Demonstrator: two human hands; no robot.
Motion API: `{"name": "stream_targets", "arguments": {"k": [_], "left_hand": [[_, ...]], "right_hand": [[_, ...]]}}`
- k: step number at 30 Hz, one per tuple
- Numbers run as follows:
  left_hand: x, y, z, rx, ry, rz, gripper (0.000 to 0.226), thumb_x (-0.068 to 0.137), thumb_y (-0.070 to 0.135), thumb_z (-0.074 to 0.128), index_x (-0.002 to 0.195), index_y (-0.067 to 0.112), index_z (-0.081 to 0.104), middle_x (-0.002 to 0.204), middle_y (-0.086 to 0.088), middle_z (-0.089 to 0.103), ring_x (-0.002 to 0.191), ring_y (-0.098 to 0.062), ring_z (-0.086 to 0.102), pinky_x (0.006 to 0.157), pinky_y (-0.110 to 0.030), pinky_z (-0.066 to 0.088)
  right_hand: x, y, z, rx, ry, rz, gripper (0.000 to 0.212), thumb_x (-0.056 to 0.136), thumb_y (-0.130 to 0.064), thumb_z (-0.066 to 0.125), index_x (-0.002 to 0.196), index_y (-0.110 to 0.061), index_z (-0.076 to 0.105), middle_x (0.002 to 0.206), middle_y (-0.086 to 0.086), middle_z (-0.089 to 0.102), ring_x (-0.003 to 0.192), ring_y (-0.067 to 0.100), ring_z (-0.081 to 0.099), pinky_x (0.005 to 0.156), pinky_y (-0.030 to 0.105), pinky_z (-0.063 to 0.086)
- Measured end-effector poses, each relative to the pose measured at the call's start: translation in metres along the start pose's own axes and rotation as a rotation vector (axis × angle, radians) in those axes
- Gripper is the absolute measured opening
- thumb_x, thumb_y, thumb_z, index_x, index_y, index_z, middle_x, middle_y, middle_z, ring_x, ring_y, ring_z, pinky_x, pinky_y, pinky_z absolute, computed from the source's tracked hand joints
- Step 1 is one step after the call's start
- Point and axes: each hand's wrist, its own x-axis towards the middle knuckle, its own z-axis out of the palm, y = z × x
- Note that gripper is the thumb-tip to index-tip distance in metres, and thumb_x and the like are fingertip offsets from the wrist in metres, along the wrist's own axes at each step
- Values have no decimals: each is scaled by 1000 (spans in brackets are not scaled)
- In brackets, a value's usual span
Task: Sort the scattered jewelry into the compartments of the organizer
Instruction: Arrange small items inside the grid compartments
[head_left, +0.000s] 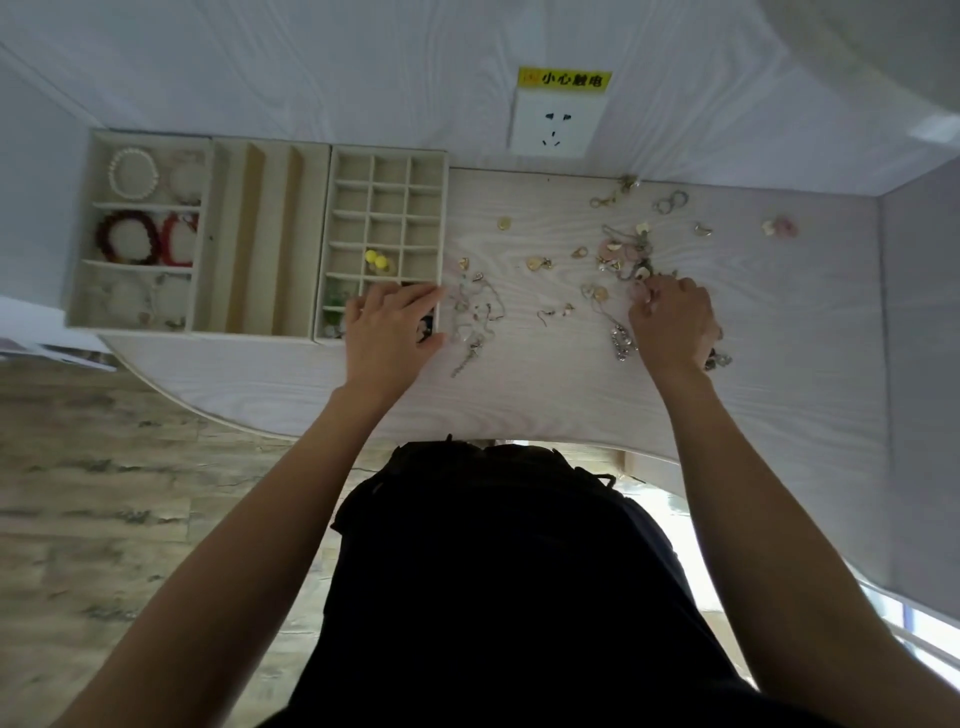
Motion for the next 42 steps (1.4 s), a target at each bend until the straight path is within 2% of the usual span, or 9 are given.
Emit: {"name": "stream_targets", "arguments": {"k": [12, 17, 20, 23, 28, 32, 35, 39, 42], "left_hand": [[-1, 11, -6, -94, -22, -11, 53, 78, 29, 73, 128, 19, 57, 129, -3, 56, 118, -30, 46, 96, -43, 33], [-5, 33, -30, -579, -6, 28, 55, 85, 27, 69, 135, 24, 47, 131, 2, 49, 112, -2, 44, 94, -10, 31], [-10, 37, -38, -851, -183, -10, 61, 87, 25, 66, 137, 38, 34, 137, 11, 45, 118, 7, 44, 99, -12, 36], [-15, 24, -32, -1043, -270, -161, 49, 88, 21, 65, 130, 32, 44, 118, 8, 60, 109, 0, 56, 94, -17, 44], [-26, -14, -33, -1137, -34, -418, 12, 94, 9, 54, 102, 15, 61, 85, 7, 68, 78, 3, 64, 74, -13, 48], [-18, -49, -33, -1082, -9, -457, 6, 90, 17, 62, 95, 19, 65, 82, 4, 68, 81, -11, 66, 79, -29, 54], [-6, -65, -35, -930, 44, -390, 8, 88, 19, 64, 94, 16, 69, 81, 7, 68, 77, -7, 64, 74, -19, 50], [14, -78, -38, -681, 64, -268, 14, 87, 22, 65, 96, 13, 71, 88, 3, 71, 75, -3, 61, 70, -4, 43], [23, -86, -33, -529, 35, -168, 16, 87, 27, 64, 100, 20, 70, 91, 5, 70, 84, -11, 62, 75, -19, 47]], "right_hand": [[-7, -3, -28, 407, 103, -44, 24, 91, -32, 57, 96, -9, 62, 98, 10, 64, 91, 24, 59, 71, 25, 37], [-29, -53, -73, 679, -267, -233, 16, 87, -29, 64, 88, -13, 60, 84, -7, 66, 74, 0, 63, 69, 8, 48], [-42, -94, -64, 727, -501, -370, 10, 84, -22, 69, 84, -15, 61, 78, -2, 71, 68, 6, 69, 70, 19, 52], [-53, -132, -46, 733, -527, -439, 10, 84, -27, 69, 82, -22, 62, 72, -7, 69, 64, 2, 66, 64, 15, 49], [-59, -179, -10, 732, -462, -370, 15, 85, -33, 67, 87, -19, 65, 78, -1, 70, 73, 9, 67, 71, 24, 53], [-61, -207, 11, 690, -445, -347, 19, 87, -35, 64, 92, -16, 66, 81, -3, 68, 74, 9, 65, 69, 19, 52], [-62, -219, 23, 610, -350, -363, 19, 88, -34, 64, 93, -16, 67, 81, -7, 65, 75, 5, 62, 68, 13, 48], [-66, -224, 36, 477, -214, -416, 16, 88, -29, 64, 94, -16, 68, 85, -3, 71, 74, 8, 63, 69, 23, 51], [-71, -231, 40, 406, -159, -410, 14, 89, -28, 62, 95, -16, 66, 84, -2, 70, 73, 11, 63, 67, 30, 52]]}}
